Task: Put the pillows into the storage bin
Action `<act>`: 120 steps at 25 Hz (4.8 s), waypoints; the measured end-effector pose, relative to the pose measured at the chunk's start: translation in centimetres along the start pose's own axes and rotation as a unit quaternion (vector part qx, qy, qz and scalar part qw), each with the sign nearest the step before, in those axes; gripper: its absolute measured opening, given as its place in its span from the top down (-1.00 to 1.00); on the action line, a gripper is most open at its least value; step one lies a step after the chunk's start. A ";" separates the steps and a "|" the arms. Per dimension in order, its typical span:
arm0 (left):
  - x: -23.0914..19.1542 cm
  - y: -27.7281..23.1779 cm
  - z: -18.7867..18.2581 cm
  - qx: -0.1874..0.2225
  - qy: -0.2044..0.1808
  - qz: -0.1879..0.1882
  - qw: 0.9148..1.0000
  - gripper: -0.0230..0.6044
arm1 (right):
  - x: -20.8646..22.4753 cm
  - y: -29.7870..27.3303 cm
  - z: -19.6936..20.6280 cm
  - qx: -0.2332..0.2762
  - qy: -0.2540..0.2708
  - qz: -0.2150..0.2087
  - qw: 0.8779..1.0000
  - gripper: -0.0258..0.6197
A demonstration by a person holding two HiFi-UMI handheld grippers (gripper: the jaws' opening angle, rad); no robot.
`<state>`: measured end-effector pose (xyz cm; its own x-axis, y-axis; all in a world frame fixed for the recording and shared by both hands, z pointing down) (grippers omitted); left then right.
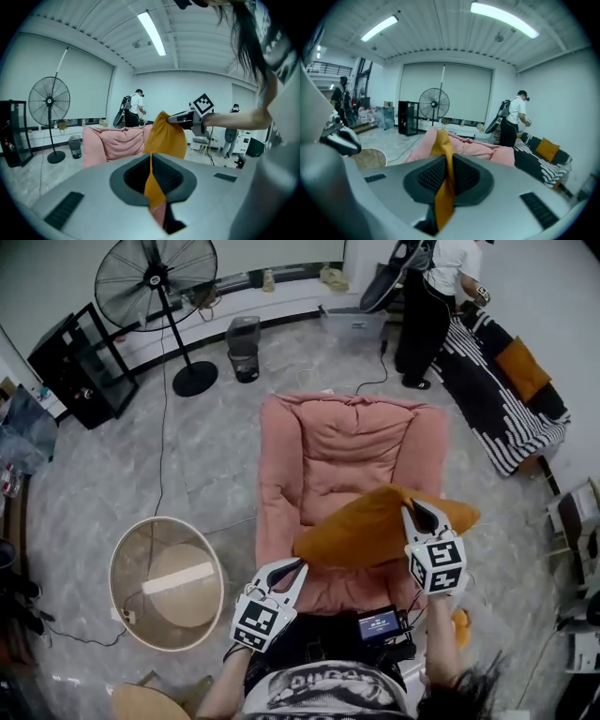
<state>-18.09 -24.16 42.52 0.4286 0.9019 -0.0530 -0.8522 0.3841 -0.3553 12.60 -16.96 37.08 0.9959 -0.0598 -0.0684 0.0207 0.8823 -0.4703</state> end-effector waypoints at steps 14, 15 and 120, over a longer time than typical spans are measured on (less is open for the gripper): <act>7.0 -7.0 -3.6 0.032 -0.046 0.194 0.979 0.86 | 6.3 20.0 0.6 0.192 -0.185 0.209 0.941 0.87; 7.9 -7.5 -3.9 0.030 -0.050 0.208 0.976 0.86 | 6.7 21.7 0.8 0.201 -0.192 0.228 0.933 0.87; 27.1 24.4 12.4 -0.052 0.022 -0.012 0.998 0.86 | -23.1 35.3 22.4 0.093 -0.179 -0.114 0.973 0.64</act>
<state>-30.96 12.07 44.00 0.4633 0.8822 -0.0839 -0.8065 0.3805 -0.4526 -7.69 26.07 41.77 0.9300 -0.1264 0.3451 0.2267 0.9363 -0.2680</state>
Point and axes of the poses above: the fingertips, and each gripper's own axes: y backward along the fingers, x to its right, z out of its underside, the point moved 10 cm from there along y, backward along the fingers, and after that the axes turned 10 degrees about -z, right-handed, at the moved point
